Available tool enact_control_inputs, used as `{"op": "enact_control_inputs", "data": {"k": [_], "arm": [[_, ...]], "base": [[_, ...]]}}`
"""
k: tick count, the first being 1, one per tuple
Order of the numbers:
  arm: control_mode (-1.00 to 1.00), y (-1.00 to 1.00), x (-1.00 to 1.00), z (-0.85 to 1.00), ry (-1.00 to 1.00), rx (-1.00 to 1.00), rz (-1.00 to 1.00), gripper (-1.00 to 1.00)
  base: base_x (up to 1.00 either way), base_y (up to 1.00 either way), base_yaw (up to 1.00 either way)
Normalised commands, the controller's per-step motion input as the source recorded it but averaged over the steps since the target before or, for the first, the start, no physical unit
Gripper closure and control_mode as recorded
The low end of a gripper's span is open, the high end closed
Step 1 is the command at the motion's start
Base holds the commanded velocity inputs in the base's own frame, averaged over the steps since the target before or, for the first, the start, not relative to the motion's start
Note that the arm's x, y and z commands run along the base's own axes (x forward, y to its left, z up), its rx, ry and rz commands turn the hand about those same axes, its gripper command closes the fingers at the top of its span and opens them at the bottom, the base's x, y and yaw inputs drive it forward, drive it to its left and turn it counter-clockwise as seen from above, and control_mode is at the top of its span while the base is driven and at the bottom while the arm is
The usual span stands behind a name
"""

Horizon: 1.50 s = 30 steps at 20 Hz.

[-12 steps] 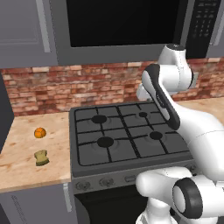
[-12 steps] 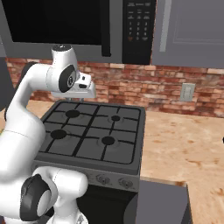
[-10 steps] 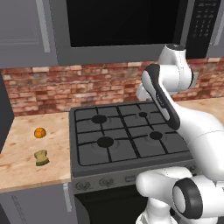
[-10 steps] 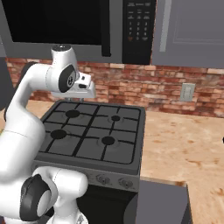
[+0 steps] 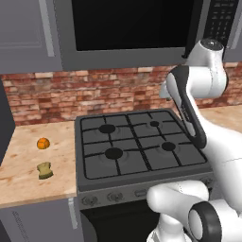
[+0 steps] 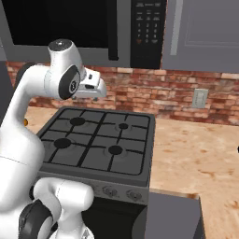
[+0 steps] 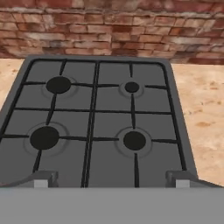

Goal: Place the sponge inside the microwave to prepare for sanitizing.

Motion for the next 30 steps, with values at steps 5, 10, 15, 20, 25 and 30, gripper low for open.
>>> {"op": "enact_control_inputs", "data": {"k": [5, 10, 15, 20, 25, 30], "arm": [[-1.00, -0.42, -0.15, 0.90, -0.25, 0.00, -0.24, -1.00], [-1.00, -0.11, 0.00, 0.98, -0.29, 0.00, -0.06, -1.00], [-1.00, -0.10, 0.00, 0.55, -0.15, 0.07, 0.01, -1.00], [-1.00, -0.39, 0.03, 0.19, -0.13, 0.02, 0.00, -1.00], [-1.00, -0.29, 0.06, 0.23, -0.07, -0.01, 0.00, -1.00], [-1.00, -0.01, 0.30, 0.07, -0.05, -0.01, 0.00, -1.00]], "base": [[0.00, 0.00, 0.00], [0.00, 0.00, 0.00], [0.00, 0.00, 0.00], [0.00, 0.00, 0.00], [0.00, 0.00, 0.00], [0.00, 0.00, 0.00]]}}
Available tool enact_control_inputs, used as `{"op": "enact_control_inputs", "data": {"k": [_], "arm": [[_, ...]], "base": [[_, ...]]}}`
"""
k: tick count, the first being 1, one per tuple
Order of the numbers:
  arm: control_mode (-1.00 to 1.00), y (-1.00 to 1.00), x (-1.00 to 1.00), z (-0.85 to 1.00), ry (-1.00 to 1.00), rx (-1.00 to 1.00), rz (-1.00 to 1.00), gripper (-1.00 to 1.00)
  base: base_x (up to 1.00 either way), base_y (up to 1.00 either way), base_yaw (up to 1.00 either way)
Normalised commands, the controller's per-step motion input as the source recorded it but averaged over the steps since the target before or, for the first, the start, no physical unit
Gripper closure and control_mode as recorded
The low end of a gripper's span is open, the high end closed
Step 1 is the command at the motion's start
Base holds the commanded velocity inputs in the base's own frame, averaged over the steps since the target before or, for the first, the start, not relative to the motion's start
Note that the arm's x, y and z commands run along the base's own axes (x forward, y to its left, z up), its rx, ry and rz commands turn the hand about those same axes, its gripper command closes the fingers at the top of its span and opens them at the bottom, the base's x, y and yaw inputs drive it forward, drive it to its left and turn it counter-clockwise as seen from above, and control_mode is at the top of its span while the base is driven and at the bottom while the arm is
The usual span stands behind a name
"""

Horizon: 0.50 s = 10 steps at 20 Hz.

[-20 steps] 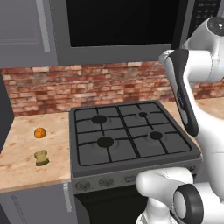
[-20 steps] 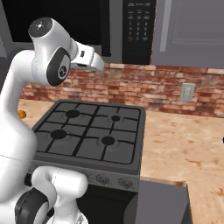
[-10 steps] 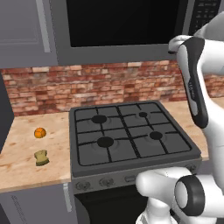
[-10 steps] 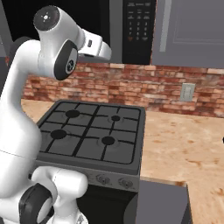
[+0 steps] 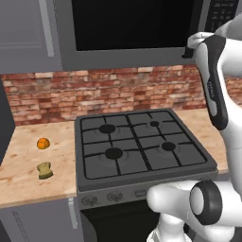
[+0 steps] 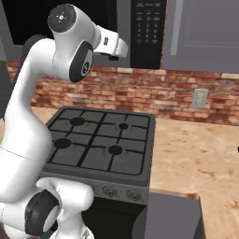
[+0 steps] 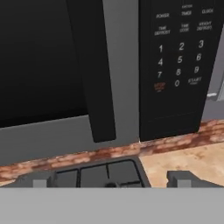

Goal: Place the sponge inside the microwave to prepare for sanitizing.

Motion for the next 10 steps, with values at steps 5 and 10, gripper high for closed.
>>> {"op": "enact_control_inputs", "data": {"k": [5, 10], "arm": [[-1.00, -0.01, 0.47, 0.07, 0.00, -0.03, 0.01, -1.00], [-1.00, -0.08, 0.64, 0.13, 0.09, -0.03, 0.01, -1.00]], "base": [[0.00, 0.00, 0.00], [0.00, 0.00, 0.00]]}}
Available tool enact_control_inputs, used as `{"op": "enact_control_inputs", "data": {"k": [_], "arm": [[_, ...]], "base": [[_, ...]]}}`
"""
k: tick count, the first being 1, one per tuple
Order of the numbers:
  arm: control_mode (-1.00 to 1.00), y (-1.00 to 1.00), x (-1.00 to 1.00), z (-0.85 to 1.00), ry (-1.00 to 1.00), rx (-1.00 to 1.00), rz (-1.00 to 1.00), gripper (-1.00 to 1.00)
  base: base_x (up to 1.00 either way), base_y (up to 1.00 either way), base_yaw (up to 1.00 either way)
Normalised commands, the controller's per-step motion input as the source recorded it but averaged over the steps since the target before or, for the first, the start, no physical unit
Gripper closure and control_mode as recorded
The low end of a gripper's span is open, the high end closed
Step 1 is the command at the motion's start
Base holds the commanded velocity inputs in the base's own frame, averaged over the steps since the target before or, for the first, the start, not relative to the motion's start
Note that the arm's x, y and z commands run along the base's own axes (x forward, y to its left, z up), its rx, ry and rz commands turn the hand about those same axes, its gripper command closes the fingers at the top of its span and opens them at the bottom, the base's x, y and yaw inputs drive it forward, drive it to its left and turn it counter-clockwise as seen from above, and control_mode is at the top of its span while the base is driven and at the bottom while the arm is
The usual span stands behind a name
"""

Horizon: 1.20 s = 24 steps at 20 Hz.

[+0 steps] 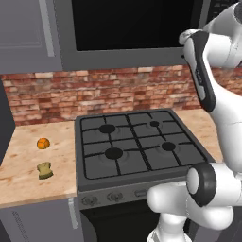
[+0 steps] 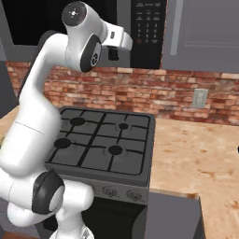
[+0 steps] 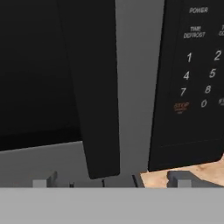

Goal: Place the sponge inside the microwave to prepare for sanitizing.

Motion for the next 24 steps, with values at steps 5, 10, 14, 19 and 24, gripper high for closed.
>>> {"op": "enact_control_inputs", "data": {"k": [5, 10, 14, 19, 24], "arm": [[-1.00, -0.04, 0.49, 0.12, 0.12, 0.00, 0.04, -1.00], [-1.00, -0.01, 0.38, 0.00, 0.00, 0.00, 0.04, -1.00], [-1.00, -0.02, 0.35, -0.04, -0.05, 0.00, 0.03, -1.00], [-1.00, 0.00, 0.36, -0.17, -0.13, 0.00, 0.07, -1.00], [-1.00, 0.04, 0.30, -0.08, -0.06, 0.00, 0.04, 1.00]], "base": [[0.00, 0.00, 0.00], [0.00, 0.00, 0.00], [0.00, 0.00, 0.00], [0.00, 0.00, 0.00], [0.00, 0.00, 0.00]]}}
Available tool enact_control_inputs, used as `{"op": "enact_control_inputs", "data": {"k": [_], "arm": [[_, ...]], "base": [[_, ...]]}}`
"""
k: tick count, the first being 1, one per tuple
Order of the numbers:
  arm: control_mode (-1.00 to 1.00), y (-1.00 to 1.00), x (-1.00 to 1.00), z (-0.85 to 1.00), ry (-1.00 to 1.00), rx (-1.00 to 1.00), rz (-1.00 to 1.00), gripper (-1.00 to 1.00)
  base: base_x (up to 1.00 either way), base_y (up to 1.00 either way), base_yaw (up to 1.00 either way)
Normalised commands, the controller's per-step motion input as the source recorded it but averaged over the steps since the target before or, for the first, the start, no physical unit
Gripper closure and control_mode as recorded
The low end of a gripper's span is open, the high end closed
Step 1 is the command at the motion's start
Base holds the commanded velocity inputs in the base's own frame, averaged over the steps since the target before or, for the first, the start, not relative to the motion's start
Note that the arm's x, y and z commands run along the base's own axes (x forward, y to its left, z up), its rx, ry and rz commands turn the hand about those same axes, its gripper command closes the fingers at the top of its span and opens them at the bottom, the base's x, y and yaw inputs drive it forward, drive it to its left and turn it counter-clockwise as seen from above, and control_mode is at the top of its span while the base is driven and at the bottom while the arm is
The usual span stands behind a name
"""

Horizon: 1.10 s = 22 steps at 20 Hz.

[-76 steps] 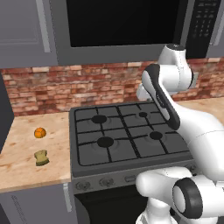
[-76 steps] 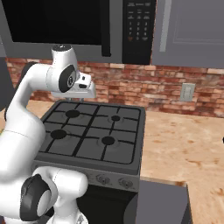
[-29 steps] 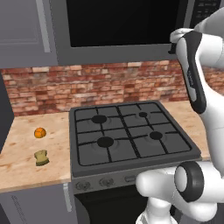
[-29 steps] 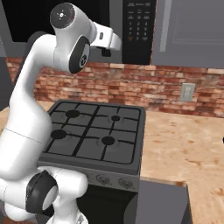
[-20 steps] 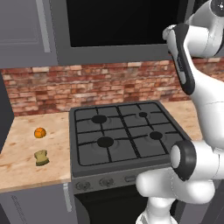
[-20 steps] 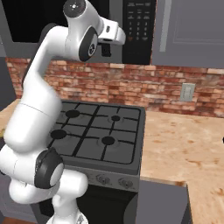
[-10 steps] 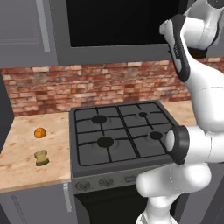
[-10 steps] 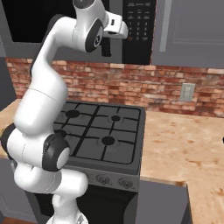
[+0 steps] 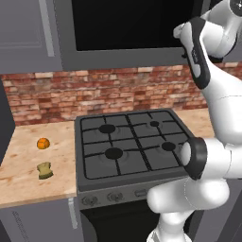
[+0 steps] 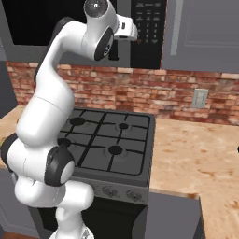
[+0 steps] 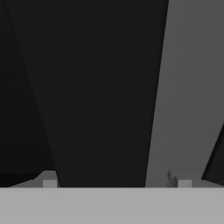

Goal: Place the sponge inside the microwave to prepare for sanitizing.

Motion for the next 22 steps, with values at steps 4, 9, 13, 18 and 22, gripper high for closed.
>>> {"op": "enact_control_inputs", "data": {"k": [4, 9, 13, 18, 22], "arm": [[-1.00, 0.06, 0.06, 0.00, 0.00, 0.00, 0.00, 1.00], [-1.00, 0.09, -0.09, -0.03, 0.00, 0.00, -0.03, 1.00], [-1.00, 0.41, -0.33, -0.01, -0.05, 0.03, -0.13, 1.00], [-1.00, 0.41, -0.47, 0.00, -0.06, 0.01, -0.21, 1.00], [-1.00, 0.41, -0.35, 0.00, -0.02, 0.00, -0.20, 1.00]], "base": [[0.00, 0.00, 0.00], [0.00, 0.00, 0.00], [0.00, 0.00, 0.00], [0.00, 0.00, 0.00], [0.00, 0.00, 0.00]]}}
